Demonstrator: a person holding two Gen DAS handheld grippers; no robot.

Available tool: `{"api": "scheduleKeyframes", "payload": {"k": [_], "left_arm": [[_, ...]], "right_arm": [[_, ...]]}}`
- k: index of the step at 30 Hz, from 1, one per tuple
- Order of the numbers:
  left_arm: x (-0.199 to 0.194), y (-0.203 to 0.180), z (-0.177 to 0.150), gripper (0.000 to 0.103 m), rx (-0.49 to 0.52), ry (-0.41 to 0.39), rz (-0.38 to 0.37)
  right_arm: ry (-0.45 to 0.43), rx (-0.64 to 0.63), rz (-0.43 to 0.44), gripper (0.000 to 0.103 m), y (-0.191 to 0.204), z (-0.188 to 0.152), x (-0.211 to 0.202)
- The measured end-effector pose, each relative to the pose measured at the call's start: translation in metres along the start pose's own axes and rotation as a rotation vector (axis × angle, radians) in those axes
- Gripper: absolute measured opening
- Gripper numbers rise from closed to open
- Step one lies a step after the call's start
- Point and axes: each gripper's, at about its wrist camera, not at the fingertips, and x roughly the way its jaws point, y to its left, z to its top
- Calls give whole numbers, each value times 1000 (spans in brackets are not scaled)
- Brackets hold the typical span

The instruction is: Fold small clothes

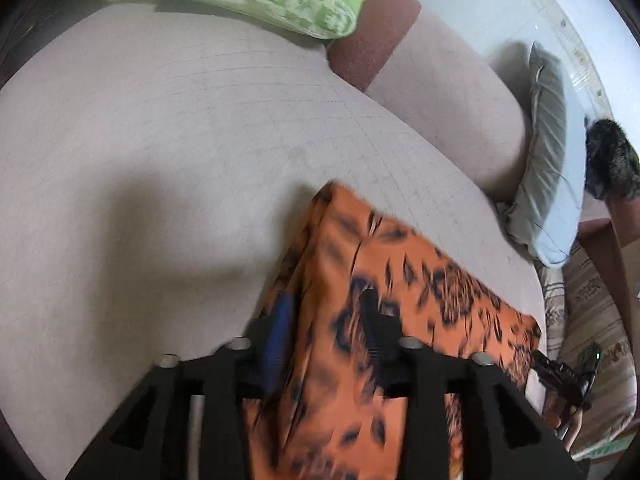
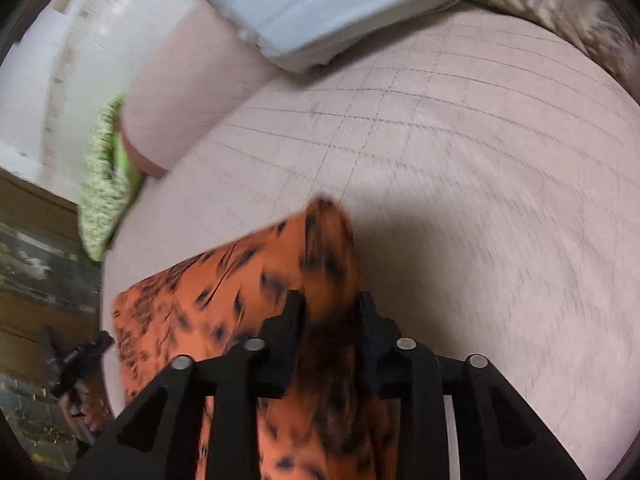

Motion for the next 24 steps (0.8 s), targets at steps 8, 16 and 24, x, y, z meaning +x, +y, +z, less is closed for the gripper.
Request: {"api": "scheduleKeyframes", "payload": {"k": [8,16,24], "left_arm": [[-20,5,-75,51,5,38,-3],[18,8,-75,19,15,75,66],[1,20,-83,22,-19,60,31]], "right_arm": [[21,27,43,44,5,-98,-39],[15,70,-39,31,5,-105,-40],[63,57,-73,36,-7,-103,-24]]}}
